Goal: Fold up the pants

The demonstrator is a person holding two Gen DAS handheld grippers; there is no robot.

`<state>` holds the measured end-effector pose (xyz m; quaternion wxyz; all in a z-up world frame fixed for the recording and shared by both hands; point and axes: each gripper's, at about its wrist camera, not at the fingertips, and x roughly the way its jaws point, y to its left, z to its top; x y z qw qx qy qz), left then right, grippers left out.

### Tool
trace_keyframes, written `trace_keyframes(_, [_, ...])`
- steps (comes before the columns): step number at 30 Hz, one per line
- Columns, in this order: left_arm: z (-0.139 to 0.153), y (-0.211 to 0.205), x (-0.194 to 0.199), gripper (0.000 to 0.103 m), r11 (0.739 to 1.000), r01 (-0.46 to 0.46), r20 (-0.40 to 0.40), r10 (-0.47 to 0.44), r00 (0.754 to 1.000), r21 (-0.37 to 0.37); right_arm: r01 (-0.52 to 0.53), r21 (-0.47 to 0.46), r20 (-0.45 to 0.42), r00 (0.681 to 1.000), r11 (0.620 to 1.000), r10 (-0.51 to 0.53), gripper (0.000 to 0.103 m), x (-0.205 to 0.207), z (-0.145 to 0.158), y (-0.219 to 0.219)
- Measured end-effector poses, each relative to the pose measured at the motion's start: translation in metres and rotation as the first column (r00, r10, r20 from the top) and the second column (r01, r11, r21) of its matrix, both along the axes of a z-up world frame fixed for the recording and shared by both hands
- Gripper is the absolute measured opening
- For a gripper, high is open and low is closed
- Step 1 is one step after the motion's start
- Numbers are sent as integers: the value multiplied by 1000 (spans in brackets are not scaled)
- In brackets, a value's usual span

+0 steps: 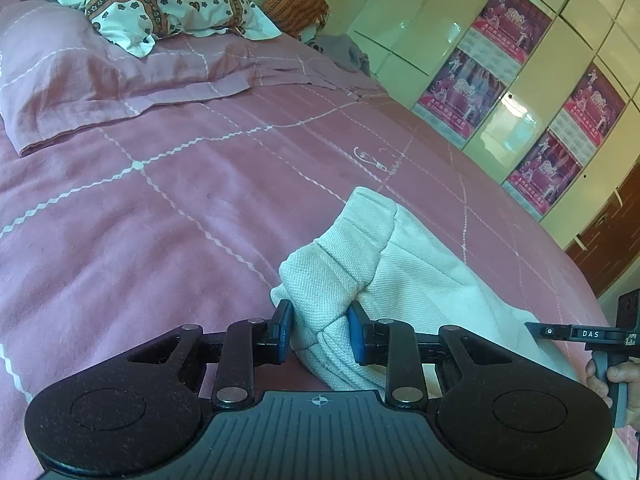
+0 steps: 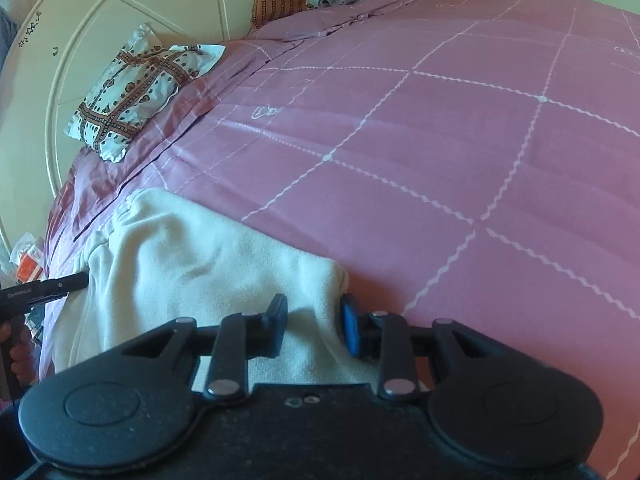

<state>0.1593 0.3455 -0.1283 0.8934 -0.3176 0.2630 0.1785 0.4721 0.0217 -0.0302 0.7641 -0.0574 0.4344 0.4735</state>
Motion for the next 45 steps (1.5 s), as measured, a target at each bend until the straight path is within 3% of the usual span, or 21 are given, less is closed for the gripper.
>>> trace_keyframes(4, [-3, 0, -1, 29, 1000, 1, 12, -1, 1000, -1, -51, -60, 165, 984, 997, 60, 26, -26, 9, 8])
trace_keyframes(7, [-4, 1, -2, 29, 1000, 2, 17, -2, 1000, -3, -71, -92, 238, 967, 993, 92, 26, -45, 13, 5])
trace_keyframes(10, [-4, 1, -2, 29, 1000, 1, 17, -1, 1000, -3, -68, -96, 257, 962, 993, 91, 27, -54, 14, -6])
trace_keyframes(16, [-2, 0, -2, 29, 1000, -3, 10, 3, 1000, 1, -50, -34, 215, 975, 998, 56, 27, -49, 18, -20])
trace_keyframes(26, [-4, 0, -2, 29, 1000, -1, 12, 1, 1000, -11, -35, -6, 153, 988, 999, 35, 27, -27, 5, 17])
trace_keyframes(28, [-4, 0, -2, 29, 1000, -1, 13, 1, 1000, -5, -34, -38, 169, 985, 999, 39, 21, -27, 0, 22])
trace_keyframes(29, [-3, -1, -2, 28, 1000, -1, 16, 1, 1000, 2, -32, -53, 188, 981, 998, 42, 3, -28, -1, 23])
trace_keyframes(30, [0, -2, -4, 25, 1000, -5, 26, 5, 1000, 12, -20, -72, 219, 975, 997, 35, 2, -29, -1, 23])
trace_keyframes(32, [8, -6, -9, 21, 999, -12, 57, 9, 998, 47, 19, -62, 270, 963, 998, -2, 2, -30, 3, 17])
trace_keyframes(34, [5, -9, -7, 21, 996, -4, 12, 3, 1000, 86, 68, -6, 311, 948, 998, -63, 2, -30, 14, 9])
trace_keyframes(36, [-5, -1, -8, 23, 1000, -14, 21, 14, 1000, 24, 91, -11, 310, 947, 996, -83, 2, -25, 10, 9])
trace_keyframes(38, [-5, 7, -12, 24, 1000, -9, 33, 10, 999, -30, 108, -133, 297, 953, 985, -64, 2, -21, -14, 21])
trace_keyframes(40, [0, 10, -20, 33, 999, -1, 23, 2, 1000, -42, 123, -134, 336, 939, 983, -72, 4, -28, -14, 23])
trace_keyframes(41, [4, 11, -25, 40, 999, -7, 19, 7, 1000, -32, 147, -124, 350, 932, 981, -96, 9, -31, -11, 22])
trace_keyframes(45, [35, 6, -37, 41, 994, -60, 23, 58, 998, 97, 171, -113, 425, 899, 979, -108, 15, -51, 2, 13])
